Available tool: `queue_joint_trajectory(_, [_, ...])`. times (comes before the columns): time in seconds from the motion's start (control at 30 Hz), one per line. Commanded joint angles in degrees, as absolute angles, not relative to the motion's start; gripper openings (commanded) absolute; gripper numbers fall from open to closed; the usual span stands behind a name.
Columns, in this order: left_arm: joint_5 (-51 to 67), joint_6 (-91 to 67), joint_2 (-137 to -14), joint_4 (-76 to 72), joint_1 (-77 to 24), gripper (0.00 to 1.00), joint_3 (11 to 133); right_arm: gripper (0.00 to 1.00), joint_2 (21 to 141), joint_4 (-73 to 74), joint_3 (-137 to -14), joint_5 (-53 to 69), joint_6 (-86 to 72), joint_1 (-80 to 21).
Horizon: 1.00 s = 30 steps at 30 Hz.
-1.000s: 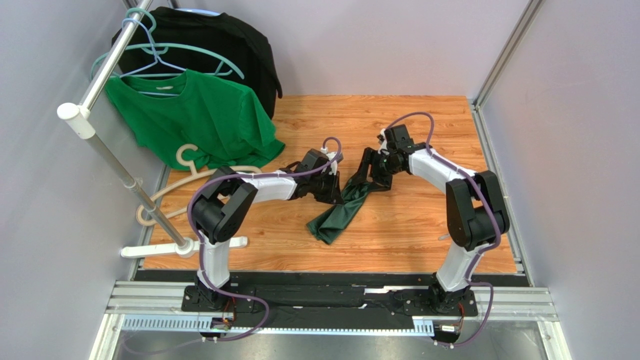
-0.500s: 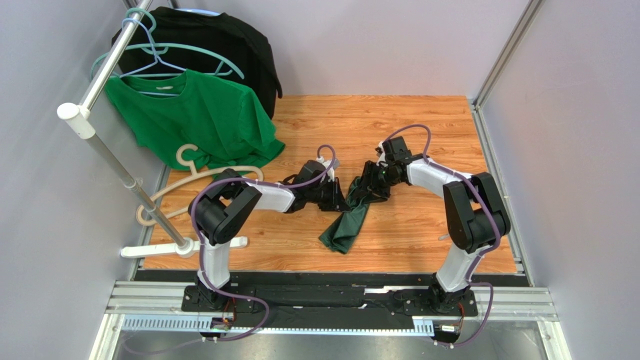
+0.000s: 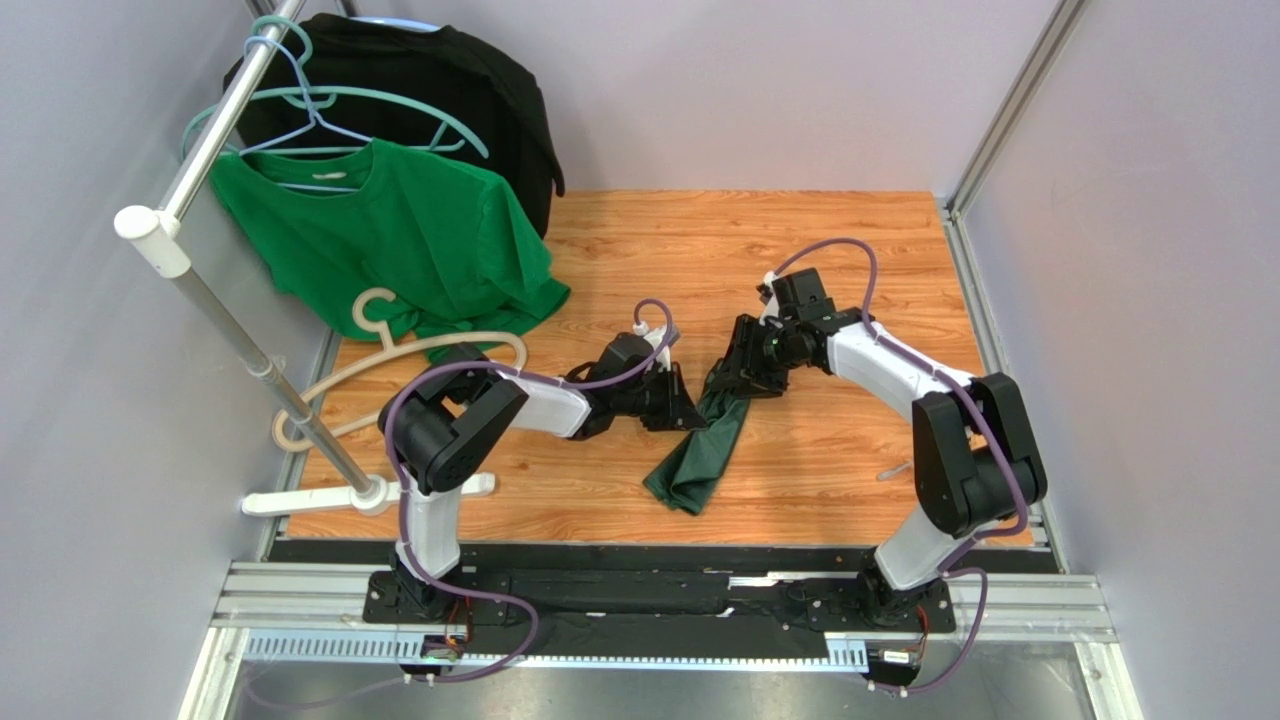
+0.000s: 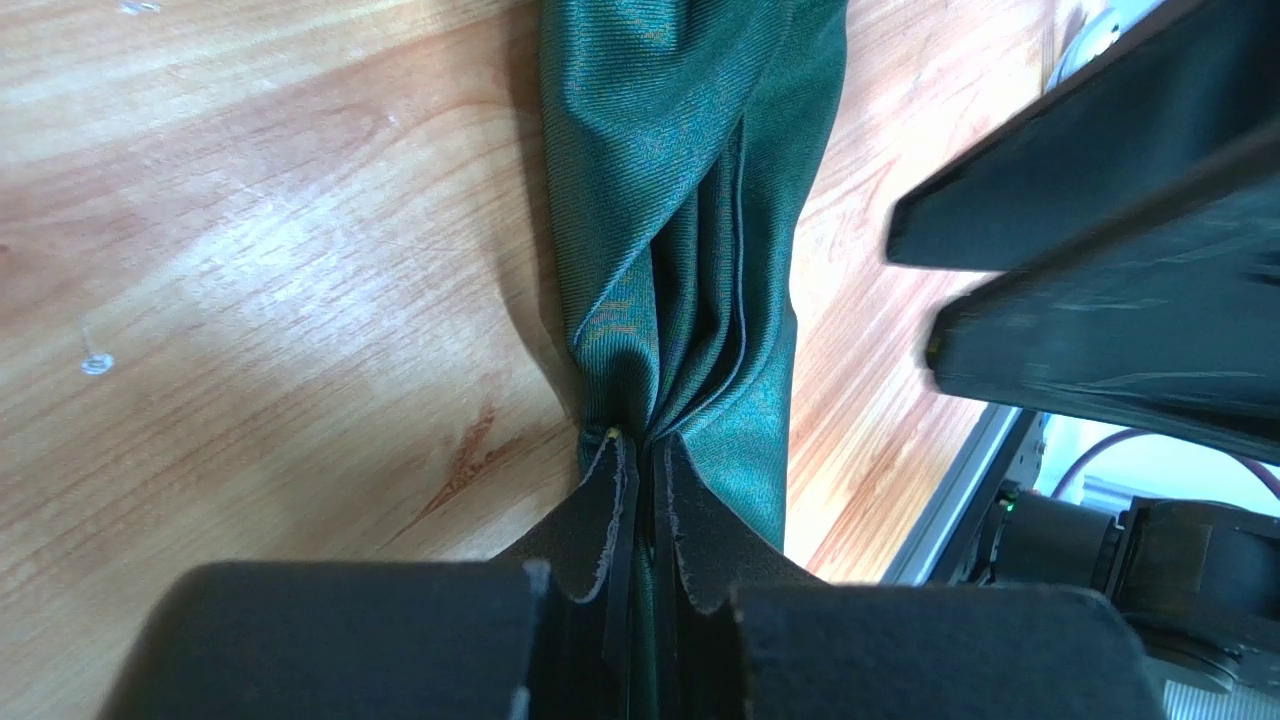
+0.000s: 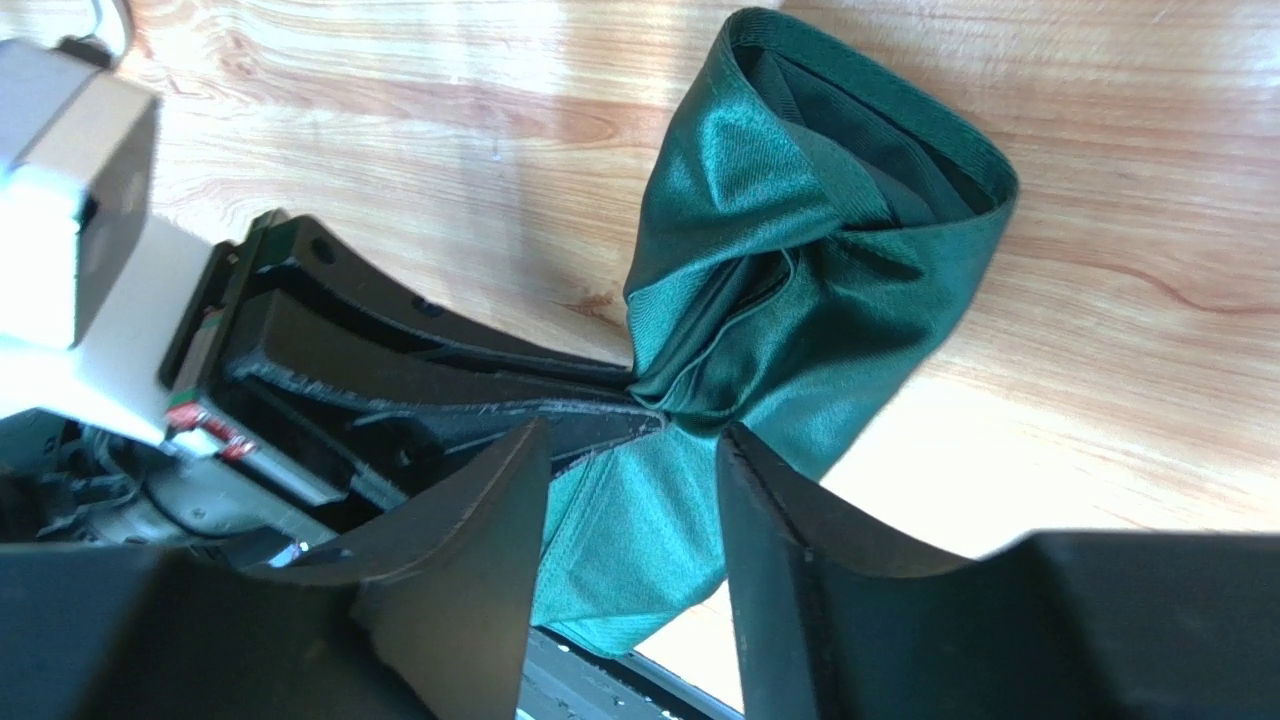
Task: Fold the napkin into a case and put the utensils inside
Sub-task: Grasp the top corner of the smaller rectangle folded napkin from the folded napkin.
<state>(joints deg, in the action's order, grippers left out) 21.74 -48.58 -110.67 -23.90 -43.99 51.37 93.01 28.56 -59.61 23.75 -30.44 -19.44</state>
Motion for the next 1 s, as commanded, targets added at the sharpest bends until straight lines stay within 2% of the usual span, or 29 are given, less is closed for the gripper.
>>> queue_joint_trajectory(0.0, [19.87, -49.04, -109.6, -23.91, -44.74, 0.0, 50.28, 0.45, 94.48, 25.93, -58.98, 24.44, -31.03, -19.95])
queue_joint_trajectory(0.3, [19.51, -49.57, -110.04, -24.34, -45.35, 0.0, 50.45, 0.39, 98.6, 21.54, -56.95, 26.36, -31.99, -21.09])
queue_joint_trajectory(0.57, [21.18, -48.87, -111.88, -23.73, -46.14, 0.02, 52.03, 0.38, 102.56, 15.74, -58.71, 28.21, -36.9, -21.36])
queue_joint_trajectory(0.63, [21.01, -47.47, -111.01, -22.68, -46.23, 0.14, 51.86, 0.38, 103.27, 15.38, -59.06, 27.25, -37.79, -21.18])
queue_joint_trajectory(0.67, [20.74, -46.76, -110.48, -21.72, -46.23, 0.24, 51.77, 0.38, 103.53, 15.29, -59.41, 27.07, -37.97, -21.18])
queue_joint_trajectory(0.7, [18.04, -44.06, -107.52, -16.4, -46.32, 0.65, 52.03, 0.38, 104.41, 14.68, -59.76, 27.51, -38.58, -20.92])
queue_joint_trajectory(0.73, [16.45, -43.08, -105.23, -14.78, -46.32, 0.77, 51.94, 0.38, 104.85, 14.68, -59.94, 27.94, -38.58, -20.92])
queue_joint_trajectory(0.8, [15.04, -40.36, -103.63, -10.3, -46.32, 0.89, 52.9, 0.38, 105.99, 14.59, -60.47, 28.56, -38.58, -20.74])
queue_joint_trajectory(0.83, [14.33, -39.56, -102.84, -8.37, -46.32, 0.91, 53.61, 0.38, 106.08, 14.59, -60.9, 29.0, -38.67, -20.83])
queue_joint_trajectory(0.97, [13.71, -37.88, -104.32, -4.66, -46.32, 0.89, 55.72, 0.38, 105.91, 14.5, -61.0, 29.71, -39.55, -20.92])
